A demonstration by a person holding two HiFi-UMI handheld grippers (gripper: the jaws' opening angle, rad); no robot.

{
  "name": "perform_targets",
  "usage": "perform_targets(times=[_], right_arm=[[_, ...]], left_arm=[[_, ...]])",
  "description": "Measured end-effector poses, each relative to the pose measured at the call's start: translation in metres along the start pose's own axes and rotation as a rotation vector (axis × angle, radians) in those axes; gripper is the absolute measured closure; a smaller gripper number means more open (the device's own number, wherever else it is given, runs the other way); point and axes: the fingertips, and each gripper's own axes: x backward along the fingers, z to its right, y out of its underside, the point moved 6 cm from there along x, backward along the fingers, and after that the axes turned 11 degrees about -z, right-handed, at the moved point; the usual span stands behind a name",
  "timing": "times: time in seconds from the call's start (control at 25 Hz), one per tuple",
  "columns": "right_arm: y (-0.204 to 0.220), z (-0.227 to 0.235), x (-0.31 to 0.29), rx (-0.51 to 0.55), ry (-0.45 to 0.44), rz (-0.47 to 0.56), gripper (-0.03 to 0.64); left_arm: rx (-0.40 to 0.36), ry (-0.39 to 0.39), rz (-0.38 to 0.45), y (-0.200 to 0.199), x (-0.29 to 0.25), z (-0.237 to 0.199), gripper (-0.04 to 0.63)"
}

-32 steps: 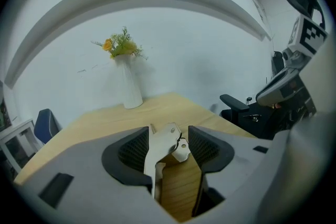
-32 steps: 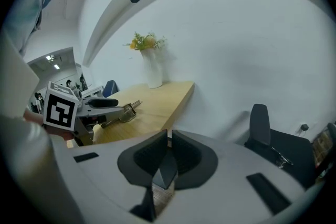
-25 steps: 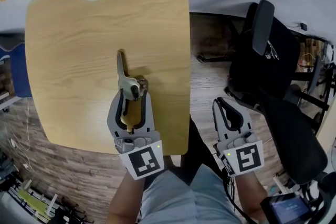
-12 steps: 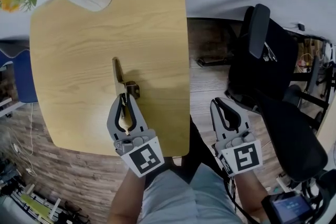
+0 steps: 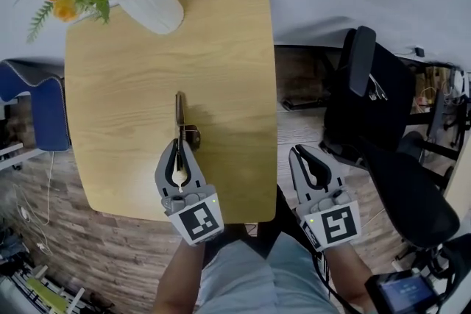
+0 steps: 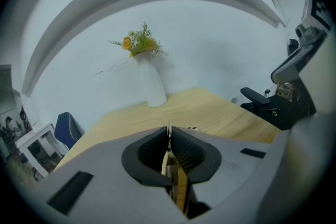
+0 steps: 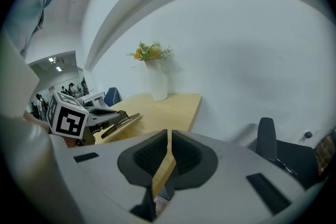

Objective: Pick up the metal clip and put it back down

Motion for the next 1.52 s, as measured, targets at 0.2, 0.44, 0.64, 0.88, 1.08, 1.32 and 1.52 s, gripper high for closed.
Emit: perform_targets(times=[0.2,0.44,0.64,0.88,1.08,1.32,1.52], right_arm=[[-0.016,-0.018,0.011,0.022,0.001,0.017,0.563],[-0.051,-0.048,0.026,0.049,-0.014,0.089,0.563],[-0.091,-0.065,0.024,0.082,-0.026,0.182,0.563],[-0.123,-0.096,0.041,0.115,-0.024,0.246,0.563],[-0.141,-0.122,0.061,0.147,-0.012,0.305,0.563],[-0.152,-0.136,0.083,0.179,0.005,0.346,0.563],[-0.151,-0.138,0.09,0.181,0.013,0.359,0.563]], left_arm=[[0.032,0.02,0.053,-0.021,0.02,-0.019,0.558],[0.083,0.04,0.111,-0.059,0.062,-0.06,0.56],[0.099,0.022,0.195,-0.098,0.082,-0.097,0.56],[0.076,-0.001,0.242,-0.121,0.114,-0.129,0.56],[0.088,0.015,0.293,-0.125,0.14,-0.147,0.56],[0.106,0.031,0.349,-0.132,0.162,-0.153,0.56],[0.099,0.046,0.357,-0.129,0.171,-0.149,0.56]])
